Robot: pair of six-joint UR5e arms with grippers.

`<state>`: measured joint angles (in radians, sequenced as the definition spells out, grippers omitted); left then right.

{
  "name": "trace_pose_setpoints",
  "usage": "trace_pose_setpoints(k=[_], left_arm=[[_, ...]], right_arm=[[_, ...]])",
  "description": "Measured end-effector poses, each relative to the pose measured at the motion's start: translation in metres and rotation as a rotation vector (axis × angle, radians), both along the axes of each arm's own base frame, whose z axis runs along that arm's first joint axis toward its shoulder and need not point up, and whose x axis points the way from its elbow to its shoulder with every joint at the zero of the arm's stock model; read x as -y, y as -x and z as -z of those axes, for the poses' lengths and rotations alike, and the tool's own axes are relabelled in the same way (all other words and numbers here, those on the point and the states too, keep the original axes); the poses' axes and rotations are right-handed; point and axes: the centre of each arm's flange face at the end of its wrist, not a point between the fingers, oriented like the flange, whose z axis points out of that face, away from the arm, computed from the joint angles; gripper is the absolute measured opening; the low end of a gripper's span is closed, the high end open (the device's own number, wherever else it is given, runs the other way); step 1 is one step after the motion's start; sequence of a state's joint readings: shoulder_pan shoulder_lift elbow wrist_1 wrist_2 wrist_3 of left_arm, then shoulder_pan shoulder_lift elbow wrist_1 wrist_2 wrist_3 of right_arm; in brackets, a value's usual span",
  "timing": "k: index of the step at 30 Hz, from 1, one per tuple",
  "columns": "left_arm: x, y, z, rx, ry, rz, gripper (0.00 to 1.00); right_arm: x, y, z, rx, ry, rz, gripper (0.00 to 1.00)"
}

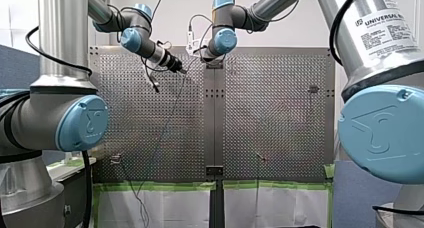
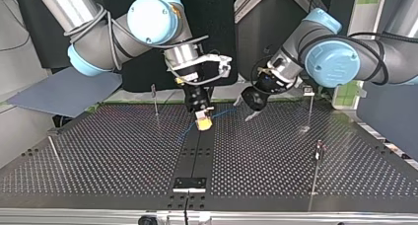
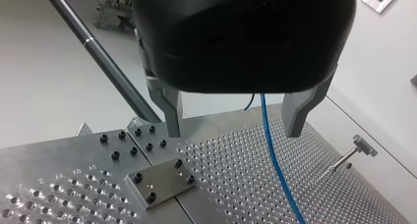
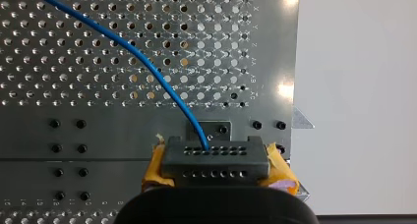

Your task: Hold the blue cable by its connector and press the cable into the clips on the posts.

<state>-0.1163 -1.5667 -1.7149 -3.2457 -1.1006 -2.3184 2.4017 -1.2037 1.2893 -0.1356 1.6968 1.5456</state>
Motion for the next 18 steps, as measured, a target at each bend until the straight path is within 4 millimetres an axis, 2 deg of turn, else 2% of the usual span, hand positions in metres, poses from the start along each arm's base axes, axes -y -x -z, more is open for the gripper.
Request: trace_pose_setpoints(k=[7, 14, 18], left_arm=[[0.008, -0.010, 0.012, -0.027, -0.002, 0.024, 1.00], [0.015, -0.021, -0.005, -0.013, 0.042, 0.047, 1.00], [0.022, -0.026, -0.004, -0.027, 0.061, 0.071, 1.00]], right_arm=[[0.000, 0.000, 0.000, -0.001, 0.000, -0.002, 0.00], [-0.002, -0.002, 0.000, 0.000, 0.001, -0.007, 0.00], [-0.003, -0.002, 0.000, 0.000, 0.001, -0.011, 0.00]])
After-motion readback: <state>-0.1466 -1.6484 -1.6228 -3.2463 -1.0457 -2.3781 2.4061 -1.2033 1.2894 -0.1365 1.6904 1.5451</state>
